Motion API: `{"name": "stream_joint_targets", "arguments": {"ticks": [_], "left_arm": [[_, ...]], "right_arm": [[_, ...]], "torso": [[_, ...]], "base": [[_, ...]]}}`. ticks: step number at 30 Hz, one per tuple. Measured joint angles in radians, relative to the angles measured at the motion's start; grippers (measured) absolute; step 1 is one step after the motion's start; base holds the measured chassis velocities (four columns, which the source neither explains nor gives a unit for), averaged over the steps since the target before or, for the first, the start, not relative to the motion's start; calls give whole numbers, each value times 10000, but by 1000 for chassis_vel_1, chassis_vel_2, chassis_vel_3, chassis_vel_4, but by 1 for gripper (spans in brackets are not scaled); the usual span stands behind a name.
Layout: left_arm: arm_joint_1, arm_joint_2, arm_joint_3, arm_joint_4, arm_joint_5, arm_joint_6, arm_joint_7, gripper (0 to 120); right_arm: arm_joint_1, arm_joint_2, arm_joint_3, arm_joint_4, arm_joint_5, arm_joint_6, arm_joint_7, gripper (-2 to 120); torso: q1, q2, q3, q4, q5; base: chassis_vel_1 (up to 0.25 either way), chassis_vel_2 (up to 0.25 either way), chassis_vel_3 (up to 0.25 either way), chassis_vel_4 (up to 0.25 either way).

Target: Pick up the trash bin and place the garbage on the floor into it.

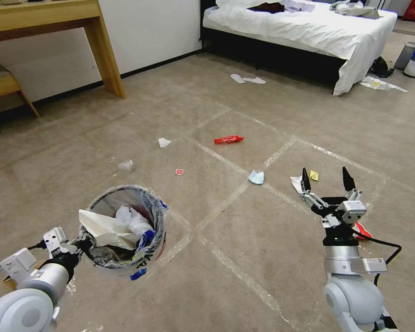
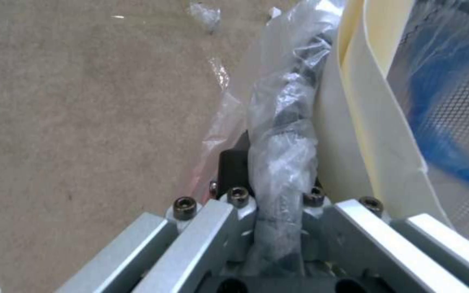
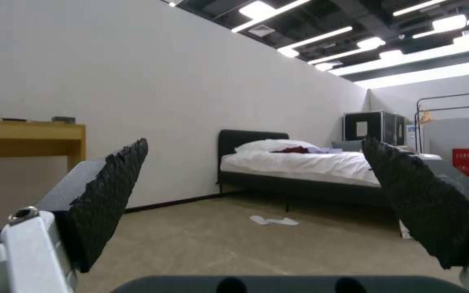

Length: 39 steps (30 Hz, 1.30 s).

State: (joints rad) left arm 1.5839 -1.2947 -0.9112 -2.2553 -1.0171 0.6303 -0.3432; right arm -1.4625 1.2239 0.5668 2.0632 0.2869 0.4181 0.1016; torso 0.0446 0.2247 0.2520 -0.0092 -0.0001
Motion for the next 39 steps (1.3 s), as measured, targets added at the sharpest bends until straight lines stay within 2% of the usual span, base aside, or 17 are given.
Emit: {"name": "stream_joint_targets", "arguments": {"ticks": [25,39], "left_arm": [[-35,17,-6,81,-15,-17,10,1],[-118,208,-8,170,-88,-14,-6,1]], "right_arm": [[27,43,-75,-157,10,29,-68,100],[186,58,-88,-277,42,-89,-65,100]], "torso": [[3,0,2,0,0],[2,0,0,0,1]], "base": [[-103,104,103,-101],[-106,105,116,-111]]}}
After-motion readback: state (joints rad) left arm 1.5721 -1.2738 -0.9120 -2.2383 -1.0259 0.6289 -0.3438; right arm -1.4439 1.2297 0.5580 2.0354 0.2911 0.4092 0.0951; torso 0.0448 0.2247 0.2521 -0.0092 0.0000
